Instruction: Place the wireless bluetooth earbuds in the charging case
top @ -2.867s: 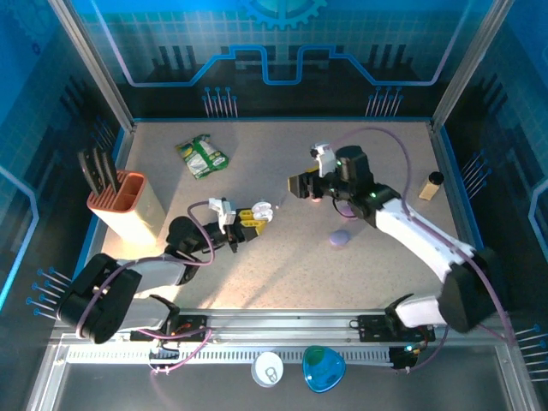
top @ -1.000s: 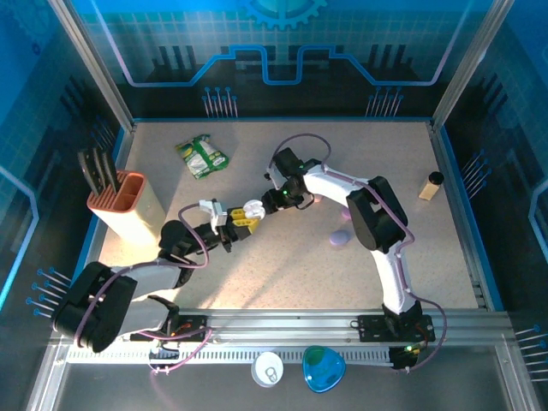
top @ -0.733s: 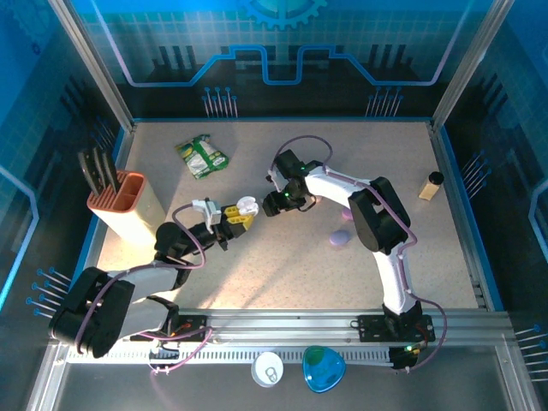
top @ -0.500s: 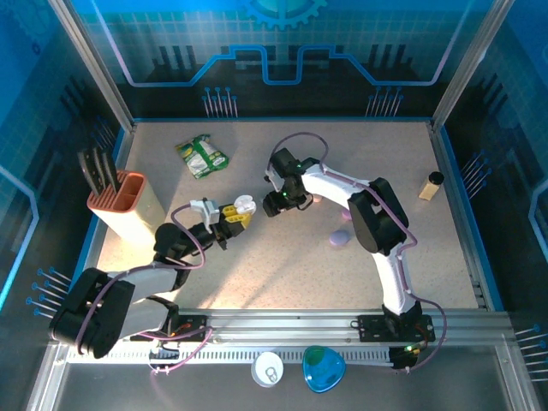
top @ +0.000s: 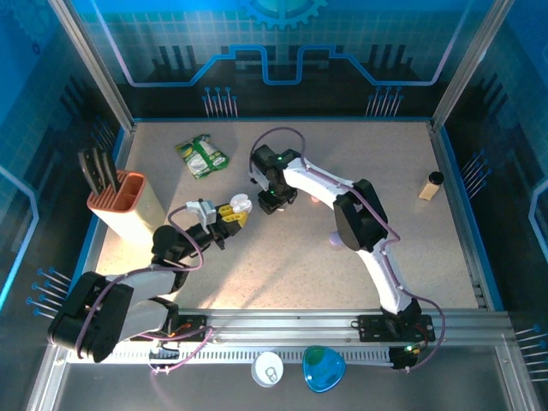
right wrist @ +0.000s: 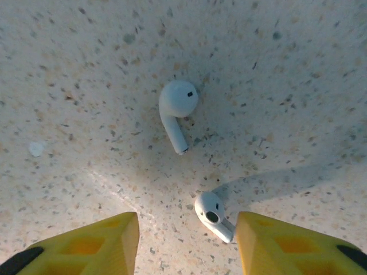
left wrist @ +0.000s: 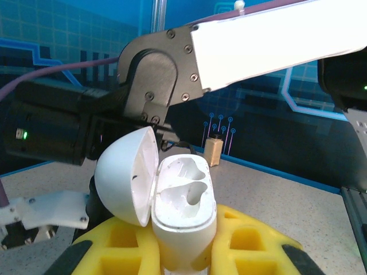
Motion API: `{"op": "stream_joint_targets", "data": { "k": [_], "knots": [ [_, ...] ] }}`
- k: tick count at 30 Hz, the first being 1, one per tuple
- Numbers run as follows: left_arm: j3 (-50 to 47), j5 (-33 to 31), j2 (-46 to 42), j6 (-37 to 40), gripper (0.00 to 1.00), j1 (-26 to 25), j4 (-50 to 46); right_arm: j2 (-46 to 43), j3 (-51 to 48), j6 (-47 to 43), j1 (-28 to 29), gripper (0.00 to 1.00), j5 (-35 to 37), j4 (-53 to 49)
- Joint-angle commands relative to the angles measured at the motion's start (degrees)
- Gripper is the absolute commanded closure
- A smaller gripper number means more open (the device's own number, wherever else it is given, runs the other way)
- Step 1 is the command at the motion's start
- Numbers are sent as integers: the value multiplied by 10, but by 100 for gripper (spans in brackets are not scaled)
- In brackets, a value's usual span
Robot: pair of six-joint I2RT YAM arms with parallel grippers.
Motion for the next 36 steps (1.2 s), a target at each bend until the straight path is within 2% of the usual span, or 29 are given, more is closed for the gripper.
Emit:
{"op": "stream_joint_targets", "data": {
  "k": [1, 9, 15, 17, 25, 31, 36],
  "knots": [
    [2, 15, 6, 8, 90, 7, 19, 29, 30, -10, 5, 55, 2, -46],
    [5, 30, 13, 3, 90, 6, 19, 54, 44, 2, 2, 65, 5, -52],
    [8, 36, 17, 1, 90, 6, 19, 59, 44, 13, -2, 66, 10, -44],
    [9, 39, 20, 1, 90, 6, 19, 61, 44, 14, -3, 70, 12, -41],
    [11, 42, 22, 0, 90, 6, 19, 54, 36, 34, -5, 64, 5, -51],
    [11, 42, 23, 3, 90, 6, 19, -1, -53, 59, -1, 67, -80, -8],
    [15, 44, 28, 0, 90, 7, 19, -55, -106, 74, 2, 58, -87, 20]
  ]
}}
